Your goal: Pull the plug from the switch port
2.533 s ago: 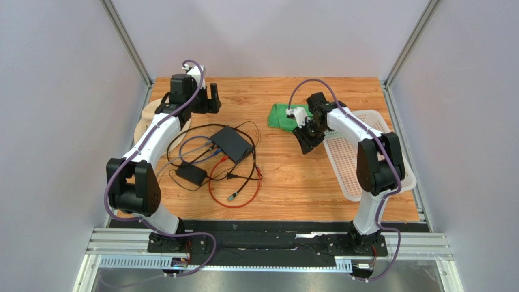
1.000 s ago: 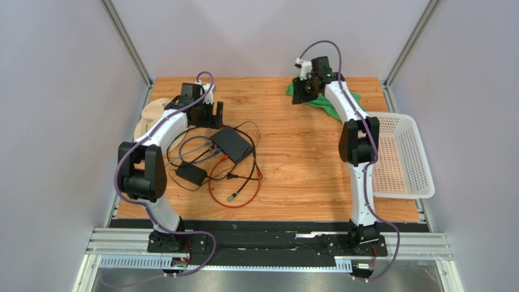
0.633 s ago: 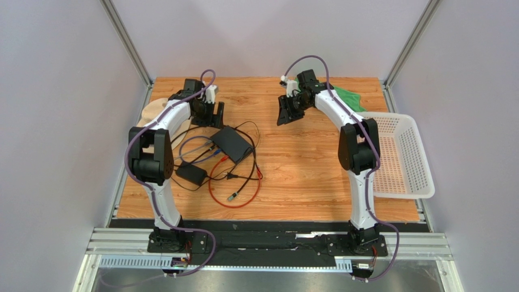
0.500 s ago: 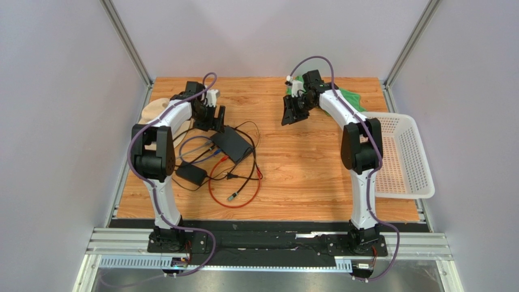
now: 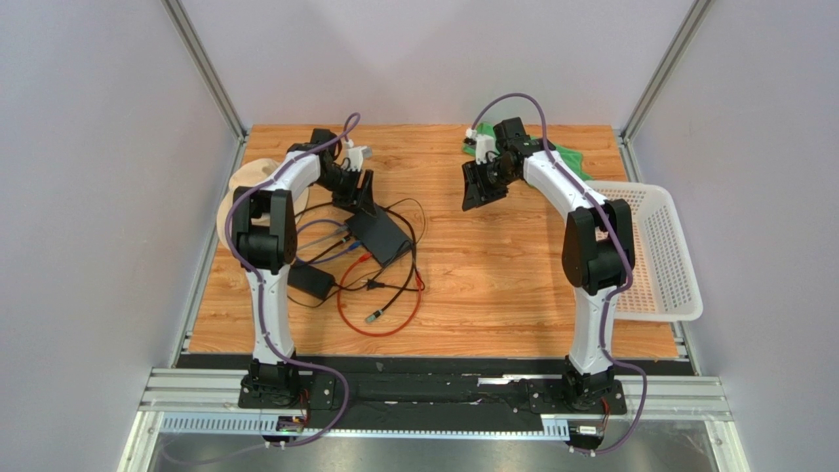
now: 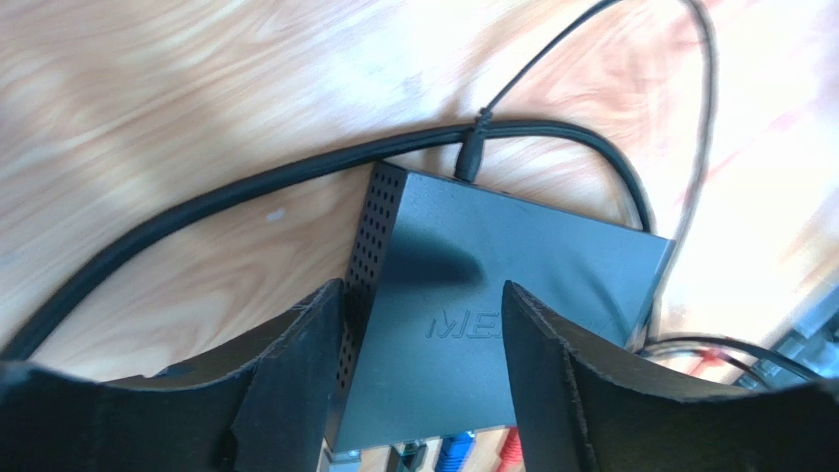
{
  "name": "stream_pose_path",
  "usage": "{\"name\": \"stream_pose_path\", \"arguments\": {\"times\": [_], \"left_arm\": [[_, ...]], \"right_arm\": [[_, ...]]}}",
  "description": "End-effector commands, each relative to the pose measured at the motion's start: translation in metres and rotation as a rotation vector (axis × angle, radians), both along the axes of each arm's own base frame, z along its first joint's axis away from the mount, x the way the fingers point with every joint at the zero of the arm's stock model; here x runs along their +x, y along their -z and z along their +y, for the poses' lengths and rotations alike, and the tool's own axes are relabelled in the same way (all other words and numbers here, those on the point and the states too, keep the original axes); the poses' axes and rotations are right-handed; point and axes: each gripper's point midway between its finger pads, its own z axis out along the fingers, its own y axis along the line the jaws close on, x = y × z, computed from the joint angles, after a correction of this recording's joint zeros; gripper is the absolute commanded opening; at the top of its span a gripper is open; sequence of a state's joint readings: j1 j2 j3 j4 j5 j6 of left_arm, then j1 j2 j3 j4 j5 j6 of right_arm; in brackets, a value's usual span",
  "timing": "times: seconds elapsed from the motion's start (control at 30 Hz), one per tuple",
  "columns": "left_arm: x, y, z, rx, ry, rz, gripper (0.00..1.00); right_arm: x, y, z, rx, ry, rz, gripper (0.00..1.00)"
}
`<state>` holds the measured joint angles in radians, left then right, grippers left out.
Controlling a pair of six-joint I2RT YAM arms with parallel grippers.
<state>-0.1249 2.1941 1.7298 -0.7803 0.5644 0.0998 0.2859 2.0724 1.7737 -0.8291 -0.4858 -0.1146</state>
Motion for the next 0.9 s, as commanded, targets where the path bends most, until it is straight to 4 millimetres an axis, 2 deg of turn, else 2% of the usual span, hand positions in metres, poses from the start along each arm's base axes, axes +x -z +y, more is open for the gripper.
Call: {"name": "stream_pose_path", "arguments": {"times": [0.0,0.03,0.1,0.13,0.23,0.27,0.3,0.33,0.4,0.43,0.5,0.53,0.57,0.63,0.67,0.73,0.8,0.87], "left_arm": [[-0.006,-0.029,-0.049,-0.184,0.201,-0.002,0.66],[-0.015,-0.030,-0.061,-0.205,0.236,0.031,0.65],[-0.014,-0.032,-0.074,-0.226,0.268,0.025,0.65],[-0.016,-0.035,-0.086,-0.256,0.294,0.016,0.65],[-0.014,-0.040,-0.100,-0.279,0.327,-0.023,0.66],[-0.009,-0.043,-0.101,-0.270,0.323,-0.048,0.66],[-0.001,-0.047,-0.099,-0.254,0.279,-0.056,0.67],[0.018,-0.058,-0.088,-0.214,0.229,-0.132,0.69],[0.038,-0.076,-0.074,-0.201,0.094,-0.161,0.71],[0.054,-0.098,-0.057,-0.211,0.027,-0.243,0.73],[0.063,-0.119,-0.041,-0.203,-0.063,-0.292,0.76],[0.061,-0.131,-0.028,-0.187,-0.087,-0.310,0.77],[0.057,-0.132,-0.023,-0.171,-0.094,-0.309,0.77],[0.038,-0.124,-0.009,-0.119,-0.113,-0.263,0.77],[0.030,-0.119,-0.005,-0.103,-0.118,-0.236,0.76],[0.001,-0.102,-0.001,-0.077,-0.108,-0.142,0.73],[-0.018,-0.088,0.005,-0.049,-0.123,-0.076,0.70],[-0.037,-0.073,0.008,-0.030,-0.126,-0.022,0.67]], "right_arm": [[0.003,-0.028,-0.010,-0.043,-0.010,-0.113,0.47],[0.002,-0.027,-0.014,-0.056,-0.006,-0.116,0.47],[0.001,-0.032,-0.019,-0.067,0.000,-0.135,0.47],[-0.001,-0.030,-0.023,-0.077,0.006,-0.131,0.47],[-0.007,-0.037,-0.033,-0.101,0.011,-0.154,0.48],[-0.013,-0.032,-0.036,-0.111,0.012,-0.142,0.48],[-0.015,-0.037,-0.039,-0.112,0.013,-0.154,0.48],[-0.017,-0.037,-0.041,-0.115,0.014,-0.153,0.48],[-0.022,-0.035,-0.044,-0.118,0.011,-0.148,0.48],[-0.024,-0.033,-0.044,-0.120,0.012,-0.144,0.48],[-0.024,-0.032,-0.044,-0.116,0.009,-0.143,0.48],[-0.023,-0.032,-0.042,-0.109,0.009,-0.144,0.48],[-0.021,-0.033,-0.041,-0.103,0.011,-0.143,0.48],[-0.014,-0.035,-0.035,-0.086,0.008,-0.149,0.48],[-0.010,-0.036,-0.033,-0.078,0.011,-0.152,0.48],[0.001,-0.040,-0.028,-0.067,0.011,-0.163,0.48],[0.009,-0.033,-0.025,-0.067,0.014,-0.153,0.48],[0.017,-0.038,-0.021,-0.058,0.016,-0.169,0.48]]}}
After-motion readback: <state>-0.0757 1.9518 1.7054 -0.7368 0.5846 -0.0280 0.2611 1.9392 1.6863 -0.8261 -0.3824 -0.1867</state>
